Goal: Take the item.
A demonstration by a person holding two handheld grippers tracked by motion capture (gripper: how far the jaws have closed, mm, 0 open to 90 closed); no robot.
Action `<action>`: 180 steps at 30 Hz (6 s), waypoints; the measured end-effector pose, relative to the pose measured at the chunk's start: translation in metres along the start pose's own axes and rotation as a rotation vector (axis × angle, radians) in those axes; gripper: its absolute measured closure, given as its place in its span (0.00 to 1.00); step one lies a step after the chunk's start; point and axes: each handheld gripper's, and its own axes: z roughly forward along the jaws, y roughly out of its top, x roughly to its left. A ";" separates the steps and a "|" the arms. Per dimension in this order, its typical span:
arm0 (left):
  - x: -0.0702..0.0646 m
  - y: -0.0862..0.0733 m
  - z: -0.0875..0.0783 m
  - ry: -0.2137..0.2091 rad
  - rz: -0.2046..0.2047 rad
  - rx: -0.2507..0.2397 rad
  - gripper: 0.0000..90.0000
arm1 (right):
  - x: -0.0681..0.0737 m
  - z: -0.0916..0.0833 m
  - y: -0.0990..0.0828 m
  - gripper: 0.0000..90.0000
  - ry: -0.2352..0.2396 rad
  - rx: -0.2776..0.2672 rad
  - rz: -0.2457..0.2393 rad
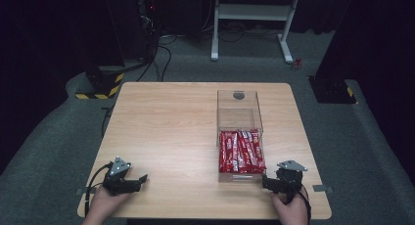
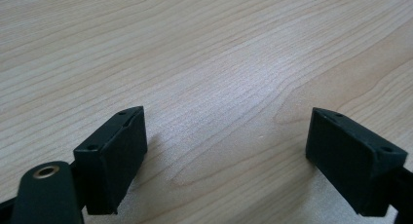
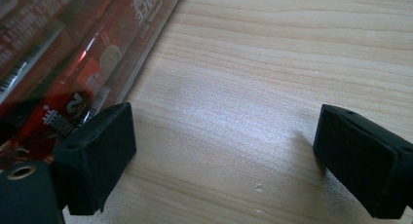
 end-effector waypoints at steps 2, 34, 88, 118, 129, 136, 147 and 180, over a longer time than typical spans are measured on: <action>0.000 0.000 0.000 0.000 0.000 0.000 0.17 | 0.000 0.000 0.000 0.09 0.000 0.000 0.000; -0.018 0.013 -0.011 0.002 -0.023 -0.073 0.24 | 0.000 0.000 0.000 0.09 0.017 0.000 -0.019; -0.075 0.047 0.002 -0.139 0.031 -0.159 0.19 | -0.001 0.000 0.001 0.09 0.024 -0.002 -0.031; -0.123 0.078 0.019 -0.259 0.092 -0.183 0.22 | 0.000 0.000 0.000 0.10 0.027 -0.001 -0.032; -0.138 0.091 0.024 -0.292 0.098 -0.210 0.22 | 0.000 0.000 0.000 0.10 0.027 0.000 -0.028; -0.149 0.104 0.024 -0.311 0.120 -0.229 0.22 | 0.000 0.000 0.000 0.10 0.027 -0.001 -0.030; -0.164 0.125 0.024 -0.337 0.149 -0.252 0.23 | 0.000 0.000 0.000 0.10 0.028 -0.001 -0.031; -0.197 0.168 0.046 -0.392 0.179 -0.232 0.30 | 0.000 0.000 0.000 0.10 0.028 -0.001 -0.031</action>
